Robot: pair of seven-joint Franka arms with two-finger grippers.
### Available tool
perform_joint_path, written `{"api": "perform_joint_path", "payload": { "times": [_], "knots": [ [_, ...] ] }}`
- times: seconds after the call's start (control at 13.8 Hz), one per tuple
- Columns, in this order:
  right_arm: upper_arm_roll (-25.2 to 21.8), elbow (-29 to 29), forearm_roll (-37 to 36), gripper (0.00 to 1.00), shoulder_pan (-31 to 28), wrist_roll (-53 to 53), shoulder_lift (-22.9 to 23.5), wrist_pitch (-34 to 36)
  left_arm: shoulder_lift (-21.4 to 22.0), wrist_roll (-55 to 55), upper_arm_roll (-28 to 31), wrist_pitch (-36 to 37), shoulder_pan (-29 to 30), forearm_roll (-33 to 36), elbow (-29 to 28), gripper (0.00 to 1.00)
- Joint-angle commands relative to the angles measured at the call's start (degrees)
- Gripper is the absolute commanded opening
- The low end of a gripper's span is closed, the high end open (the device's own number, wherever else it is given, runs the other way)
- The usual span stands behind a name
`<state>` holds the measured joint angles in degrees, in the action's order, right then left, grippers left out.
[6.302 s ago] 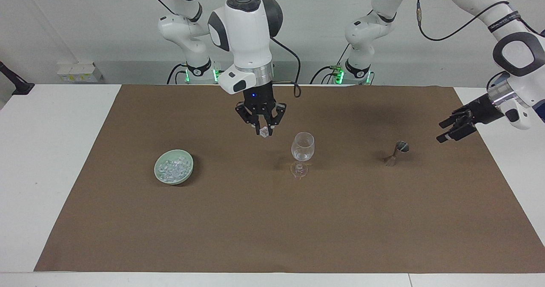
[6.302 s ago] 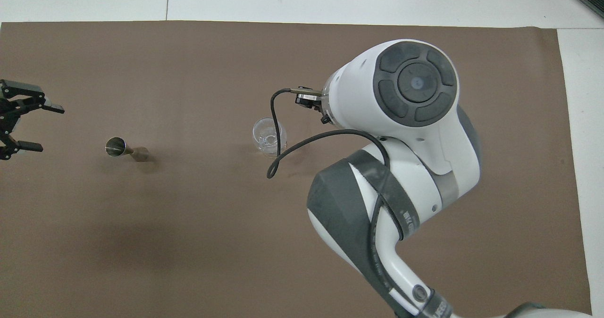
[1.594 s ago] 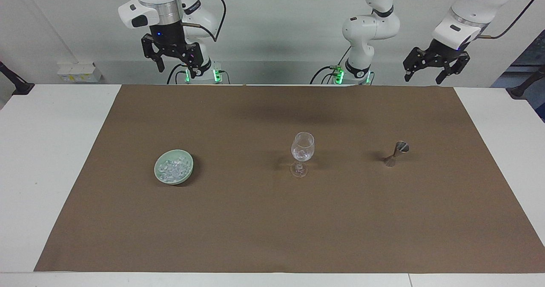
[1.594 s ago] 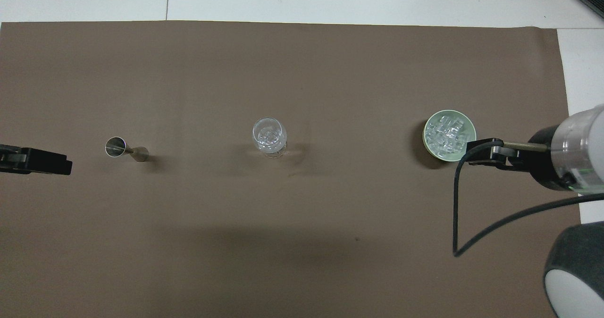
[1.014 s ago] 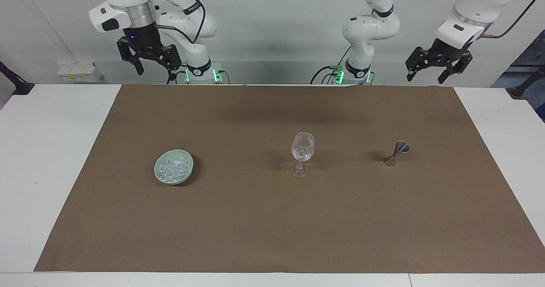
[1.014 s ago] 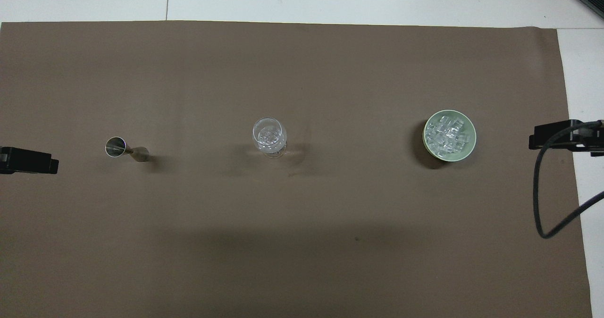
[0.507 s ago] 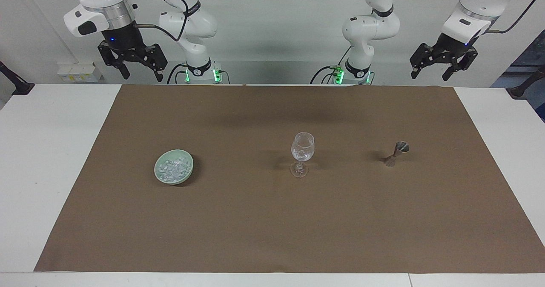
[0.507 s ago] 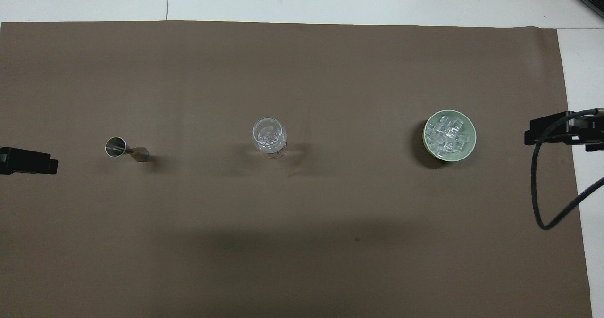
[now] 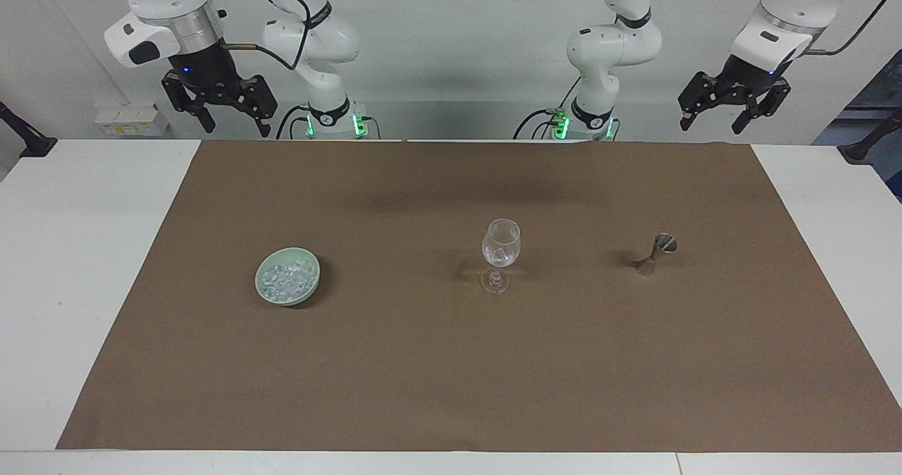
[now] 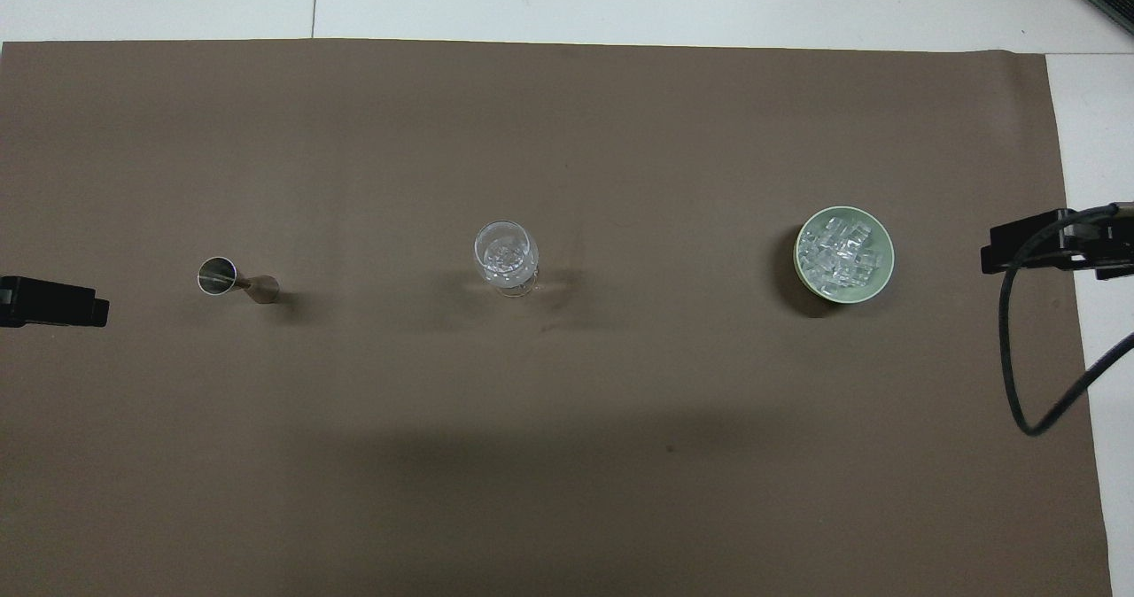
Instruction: Pour wine and add ice with both arms
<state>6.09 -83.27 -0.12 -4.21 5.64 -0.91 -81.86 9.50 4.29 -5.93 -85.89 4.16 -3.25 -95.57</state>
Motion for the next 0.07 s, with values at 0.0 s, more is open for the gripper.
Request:
{"api": "perform_joint_path", "payload": {
  "times": [0.0],
  "knots": [
    [0.16, 0.48, 0.21, 1.0, -0.71, -1.86, -0.23, 2.49, 0.52, 0.98, -0.13, 0.46, 0.67, -0.26, 0.12, 1.0]
  ]
}}
